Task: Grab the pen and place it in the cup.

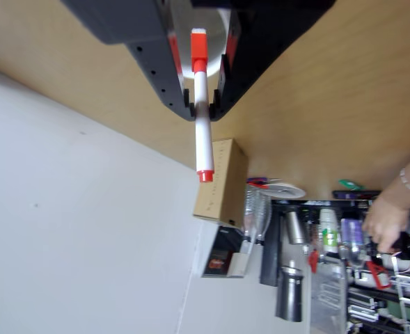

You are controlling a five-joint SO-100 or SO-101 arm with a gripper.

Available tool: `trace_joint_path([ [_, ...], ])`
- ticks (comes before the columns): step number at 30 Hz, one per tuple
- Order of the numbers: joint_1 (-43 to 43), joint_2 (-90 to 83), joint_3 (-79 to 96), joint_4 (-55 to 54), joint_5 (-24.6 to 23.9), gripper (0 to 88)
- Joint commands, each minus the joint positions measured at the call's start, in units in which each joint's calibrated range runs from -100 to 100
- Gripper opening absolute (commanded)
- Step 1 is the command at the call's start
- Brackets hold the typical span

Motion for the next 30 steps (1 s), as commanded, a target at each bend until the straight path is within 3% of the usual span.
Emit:
trace_joint_path([
  [1,-0.66,-0.32,0.58,-2.62,0.27,0.8],
  [17,2.09,8.72,-1.50,-2.79,-0.36,0.8],
  [23,5.10,10.13,-2.77,-2.79,-5.45,0.8],
  [30,5.18,10.30,-2.22,-2.79,-6.71,0.8],
])
